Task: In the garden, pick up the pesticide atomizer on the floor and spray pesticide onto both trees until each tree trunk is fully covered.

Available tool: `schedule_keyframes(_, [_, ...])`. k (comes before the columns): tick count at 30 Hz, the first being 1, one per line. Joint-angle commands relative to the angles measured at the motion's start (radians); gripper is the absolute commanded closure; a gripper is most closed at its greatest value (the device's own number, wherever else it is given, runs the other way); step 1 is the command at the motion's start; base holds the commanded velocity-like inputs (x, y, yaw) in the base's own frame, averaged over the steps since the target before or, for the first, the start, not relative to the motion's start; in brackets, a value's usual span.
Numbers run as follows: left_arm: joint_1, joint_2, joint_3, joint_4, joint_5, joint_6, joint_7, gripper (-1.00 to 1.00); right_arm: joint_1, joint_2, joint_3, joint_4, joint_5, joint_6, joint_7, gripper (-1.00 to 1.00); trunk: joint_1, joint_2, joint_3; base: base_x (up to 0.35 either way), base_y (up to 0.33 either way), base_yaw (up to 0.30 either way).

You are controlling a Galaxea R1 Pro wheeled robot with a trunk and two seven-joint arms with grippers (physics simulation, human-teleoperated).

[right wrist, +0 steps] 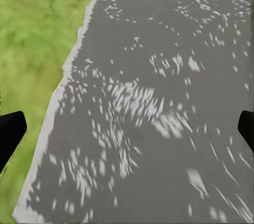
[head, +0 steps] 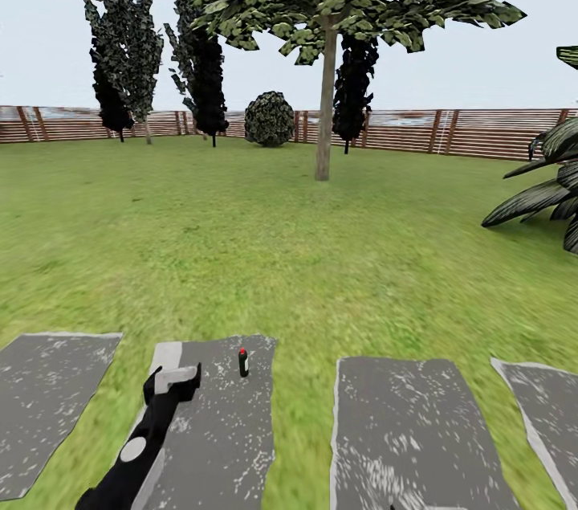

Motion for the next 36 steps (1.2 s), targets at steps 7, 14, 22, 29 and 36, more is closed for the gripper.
schedule_keyframes(7, [-0.046,-0.015,-0.007,0.000,-0.001,0.016,-0.003,-1.00,0.000,0.003,0.007,-0.069,0.011,0.082,0.003,-1.00,0.000,0.000,0.000,0.000,0.000,0.000])
schedule_keyframes(14, [-0.046,-0.010,-0.006,0.002,-0.001,0.016,-0.003,-1.00,0.000,0.001,0.004,-0.075,0.009,0.091,0.001,-1.00,0.000,0.000,0.000,0.079,-0.055,0.000])
schedule_keyframes(22, [-0.047,-0.010,-0.007,0.002,-0.001,0.016,-0.003,-1.00,0.000,0.002,0.003,-0.077,0.004,0.091,0.003,-1.00,0.000,0.000,0.000,0.237,-0.224,0.000])
schedule_keyframes(29, [-0.046,-0.010,-0.007,0.002,-0.001,0.016,-0.003,-1.00,0.000,0.003,0.006,-0.078,0.011,0.090,0.003,-1.00,0.000,0.000,0.000,0.199,-0.262,0.000])
schedule_keyframes(36, [-0.046,-0.010,-0.006,0.002,0.001,0.016,-0.003,-1.00,0.000,0.004,0.009,-0.078,0.014,0.089,0.000,-1.00,0.000,0.000,0.000,0.216,-0.137,0.000])
